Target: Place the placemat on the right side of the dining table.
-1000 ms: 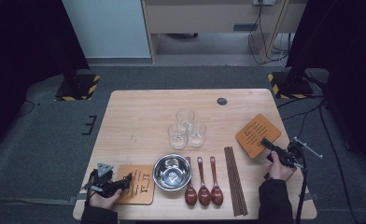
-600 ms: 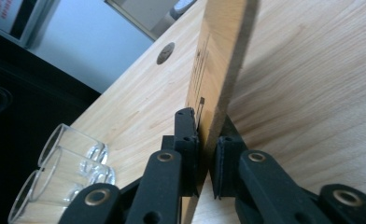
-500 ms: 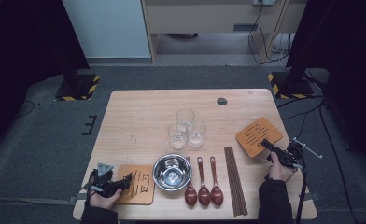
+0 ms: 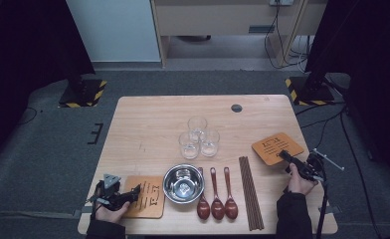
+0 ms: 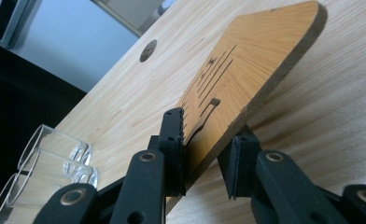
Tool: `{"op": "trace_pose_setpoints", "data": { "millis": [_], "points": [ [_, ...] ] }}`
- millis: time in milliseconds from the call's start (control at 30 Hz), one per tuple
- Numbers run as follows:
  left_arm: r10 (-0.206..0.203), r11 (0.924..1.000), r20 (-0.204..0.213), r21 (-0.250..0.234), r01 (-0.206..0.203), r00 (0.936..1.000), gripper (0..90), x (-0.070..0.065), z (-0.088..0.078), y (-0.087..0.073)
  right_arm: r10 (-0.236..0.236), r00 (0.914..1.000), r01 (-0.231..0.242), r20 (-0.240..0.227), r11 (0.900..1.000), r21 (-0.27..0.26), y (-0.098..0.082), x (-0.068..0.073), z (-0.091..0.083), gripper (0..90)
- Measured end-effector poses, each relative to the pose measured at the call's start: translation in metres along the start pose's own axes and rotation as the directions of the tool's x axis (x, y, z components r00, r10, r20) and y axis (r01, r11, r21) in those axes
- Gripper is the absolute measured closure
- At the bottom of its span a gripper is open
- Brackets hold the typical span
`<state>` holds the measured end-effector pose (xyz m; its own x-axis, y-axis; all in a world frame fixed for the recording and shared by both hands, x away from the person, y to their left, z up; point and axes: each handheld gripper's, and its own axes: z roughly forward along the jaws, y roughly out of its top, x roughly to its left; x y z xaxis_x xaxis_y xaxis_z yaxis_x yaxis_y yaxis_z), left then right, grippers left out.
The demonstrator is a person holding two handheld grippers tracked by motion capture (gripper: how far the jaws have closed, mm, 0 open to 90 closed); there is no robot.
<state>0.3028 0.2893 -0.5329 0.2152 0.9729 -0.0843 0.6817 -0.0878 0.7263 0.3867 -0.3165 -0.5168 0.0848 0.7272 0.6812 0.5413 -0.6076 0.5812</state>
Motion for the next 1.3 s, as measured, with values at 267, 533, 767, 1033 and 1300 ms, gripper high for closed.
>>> {"op": "trace_pose_setpoints", "data": {
  "millis": [267, 533, 767, 1033, 1300],
  "points": [
    [0.0, 1.0, 0.0, 0.0, 0.0, 1.0, 11.7, 0.0, 0.0, 0.0, -0.003, 1.0, 0.003, 0.001, 1.0, 0.008, -0.0001, -0.0027, -0.0001, 67.6],
    [0.0, 1.0, 0.0, 0.0, 0.0, 1.0, 11.6, 0.0, 0.0001, 0.0, -0.02, 0.9997, 0.02, 0.012, 1.0, 0.021, -0.0005, -0.0043, 0.0004, 60.8],
    [0.0, 1.0, 0.0, 0.0, 0.0, 1.0, 11.7, 0.0, 0.0001, 0.0, -0.051, 0.9985, 0.051, 0.017, 0.998, 0.048, -0.0021, -0.0034, 0.0009, 52.5],
    [0.001, 1.0, 0.001, 0.0, -0.001, 1.0, 11.7, 0.0001, 0.0001, 0.0001, -0.102, 0.9941, 0.099, 0.037, 0.992, 0.077, -0.0059, -0.0049, 0.0026, 47.1],
    [0.001, 1.0, 0.001, 0.0, -0.001, 1.0, 11.7, 0.0001, 0.0001, 0.0001, -0.142, 0.9879, 0.136, 0.062, 0.986, 0.097, -0.0082, -0.004, 0.0035, 42.4]
  ]
}}
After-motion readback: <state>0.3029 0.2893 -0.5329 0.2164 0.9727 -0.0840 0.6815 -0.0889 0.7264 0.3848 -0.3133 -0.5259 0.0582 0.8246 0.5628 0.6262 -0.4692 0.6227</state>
